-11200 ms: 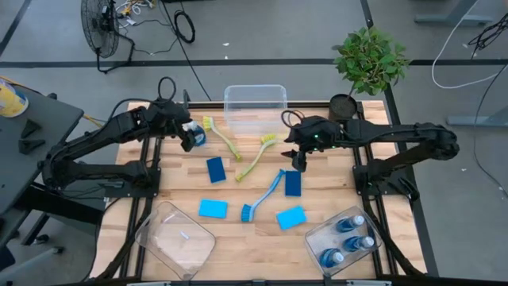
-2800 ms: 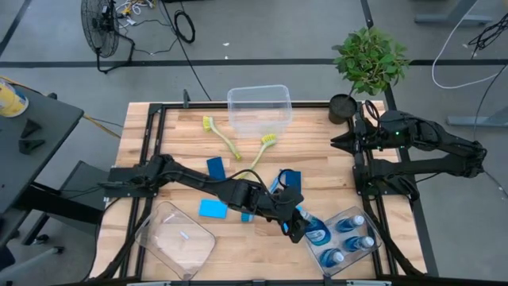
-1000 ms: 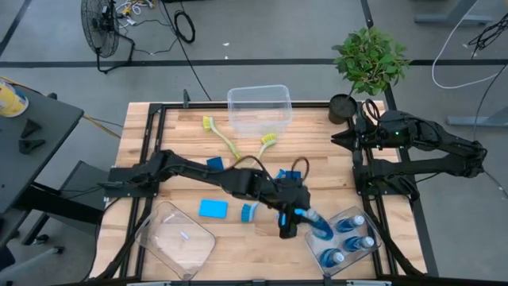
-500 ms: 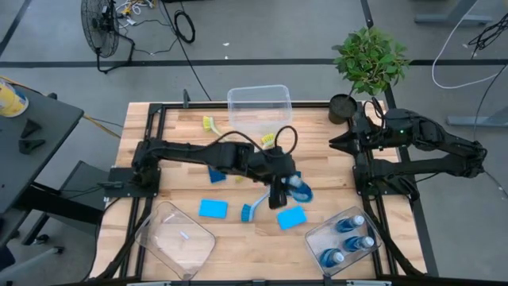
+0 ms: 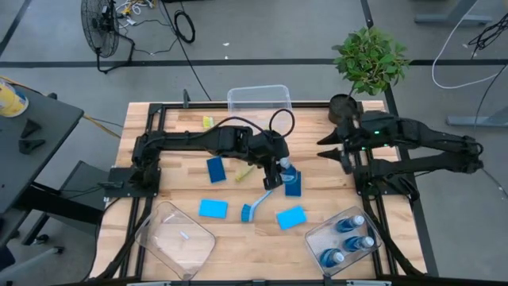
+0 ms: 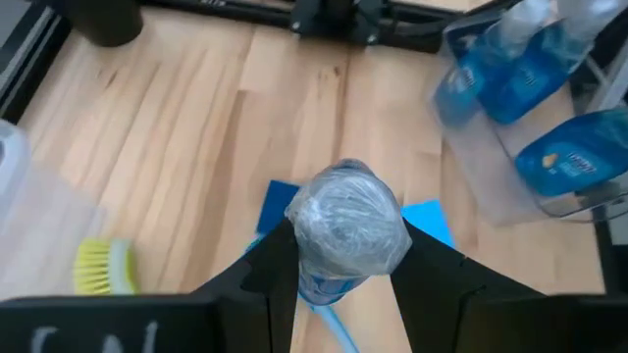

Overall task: Pick & Place Kitchen Sink Supplies
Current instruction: Put the blue dishwashing liquid into the bottom right transparent bin

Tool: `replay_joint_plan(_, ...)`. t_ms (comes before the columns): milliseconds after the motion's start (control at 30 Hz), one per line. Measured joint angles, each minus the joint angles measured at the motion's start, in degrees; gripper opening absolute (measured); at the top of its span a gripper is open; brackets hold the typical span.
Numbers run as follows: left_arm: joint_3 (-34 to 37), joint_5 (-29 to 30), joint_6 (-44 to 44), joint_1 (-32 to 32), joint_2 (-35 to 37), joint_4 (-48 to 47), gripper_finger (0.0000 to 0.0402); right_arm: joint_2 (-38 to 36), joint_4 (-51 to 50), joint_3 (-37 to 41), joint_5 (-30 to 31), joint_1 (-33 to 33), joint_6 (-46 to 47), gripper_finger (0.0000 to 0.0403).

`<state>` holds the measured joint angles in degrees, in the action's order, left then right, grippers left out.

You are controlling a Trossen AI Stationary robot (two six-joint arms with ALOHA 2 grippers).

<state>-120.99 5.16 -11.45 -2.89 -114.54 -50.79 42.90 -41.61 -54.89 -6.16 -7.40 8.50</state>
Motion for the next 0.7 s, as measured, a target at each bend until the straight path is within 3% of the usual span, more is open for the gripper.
replay_joint_plan(300,-0.05,0.06,0.32,1.5,-0.45,-4.26,0.014,8.61,0.02,0.02,-1.83,0.11,-7.3,0.0227)
replay_joint_plan(700,0.64,2.45,-0.11,1.43,-1.14,-6.06,0.014,9.75,0.89,0.0,-1.85,0.11,-8.46,0.0217)
